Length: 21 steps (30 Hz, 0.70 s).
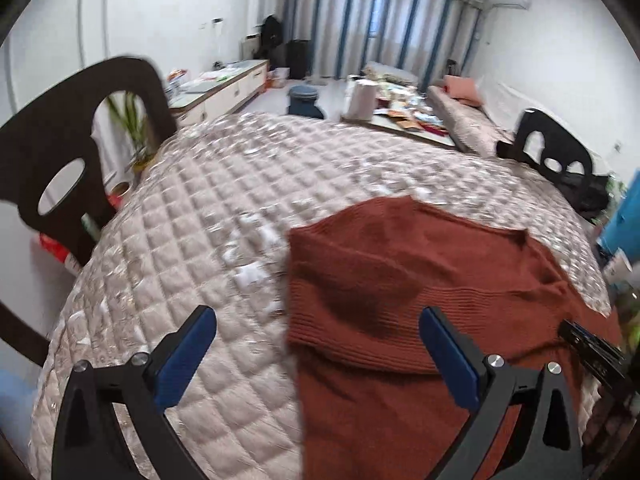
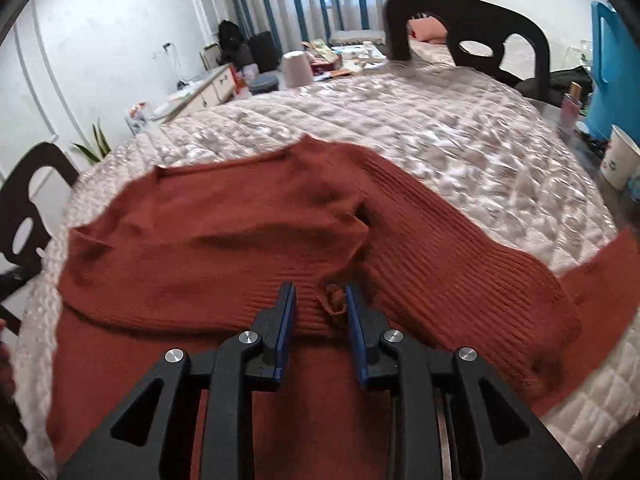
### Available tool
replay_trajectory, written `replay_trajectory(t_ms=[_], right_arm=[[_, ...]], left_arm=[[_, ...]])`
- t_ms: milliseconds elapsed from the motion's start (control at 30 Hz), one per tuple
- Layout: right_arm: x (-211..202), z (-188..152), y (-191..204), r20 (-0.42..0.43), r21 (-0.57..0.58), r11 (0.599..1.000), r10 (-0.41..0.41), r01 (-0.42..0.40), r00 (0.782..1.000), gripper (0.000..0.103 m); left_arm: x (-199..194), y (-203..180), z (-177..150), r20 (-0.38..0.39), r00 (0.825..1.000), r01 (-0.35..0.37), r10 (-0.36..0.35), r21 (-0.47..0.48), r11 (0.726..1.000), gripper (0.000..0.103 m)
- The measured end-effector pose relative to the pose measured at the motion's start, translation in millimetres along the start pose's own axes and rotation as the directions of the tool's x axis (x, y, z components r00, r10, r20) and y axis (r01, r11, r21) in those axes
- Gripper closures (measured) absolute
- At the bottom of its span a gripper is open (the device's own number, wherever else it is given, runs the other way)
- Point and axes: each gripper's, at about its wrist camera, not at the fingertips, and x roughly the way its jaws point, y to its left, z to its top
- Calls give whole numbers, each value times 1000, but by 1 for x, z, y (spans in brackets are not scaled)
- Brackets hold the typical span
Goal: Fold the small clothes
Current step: 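Move the right tool to the other sleeve cuff and grasp it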
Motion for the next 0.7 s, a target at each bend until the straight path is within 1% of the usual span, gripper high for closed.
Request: replay_trajectory(t_ms=[67, 100, 167, 233, 267, 300, 367, 400, 433, 467, 533, 567, 633, 700], right_arm=[[-16, 1, -17, 33, 40, 999, 19, -20, 999, 77], [-23, 3, -24, 50, 49, 999, 13, -16, 999, 77], [-42, 7, -44, 96, 68, 997, -35, 29, 995, 77], [-59, 12, -72, 125, 96, 992, -94, 82, 988, 74], [-63, 14, -84, 127, 113, 988, -115, 101, 985, 70], [-67, 17, -96, 124, 132, 984, -138, 122, 983, 68], [-76, 20, -133, 110, 205, 960, -215, 190, 970, 66], [-79, 20, -148, 98, 230, 950, -240, 213, 966, 63], [-79, 21, -168, 72, 256, 933, -280, 254, 957, 62], [-80, 20, -180, 57, 271, 919, -313, 287, 948, 61], [-80, 19, -204, 15, 299, 892, -360, 339, 933, 60], [-81, 16, -216, -2, 326, 878, -369, 349, 929, 59], [-84, 10, -232, -19, 364, 864, -366, 348, 930, 53], [-83, 6, -248, -40, 410, 847, -355, 340, 934, 52]], left_arm=[[-2, -11, 3, -16, 999, 40, -40, 10, 999, 1], [-3, -16, 3, -12, 999, 49, -49, 13, 999, 1], [-5, -29, 3, -5, 998, 57, -56, 40, 998, 1], [-4, -40, 2, -12, 996, 94, -93, 49, 994, 1], [-3, -44, 1, -25, 994, 111, -110, 46, 993, 1], [-1, -50, 0, -30, 993, 119, -118, 51, 992, 1], [1, -61, -2, -37, 991, 129, -126, 71, 989, 1], [3, -66, -3, -44, 990, 135, -132, 77, 988, 1], [6, -72, -4, -54, 988, 147, -143, 82, 986, 0], [8, -76, -5, -63, 986, 160, -155, 83, 984, 0], [10, -85, -7, -72, 982, 181, -175, 93, 979, 1], [11, -90, -8, -73, 981, 187, -180, 103, 977, 1], [12, -98, -9, -69, 981, 190, -183, 126, 974, 1], [14, -106, -11, -70, 979, 201, -192, 143, 969, 1]])
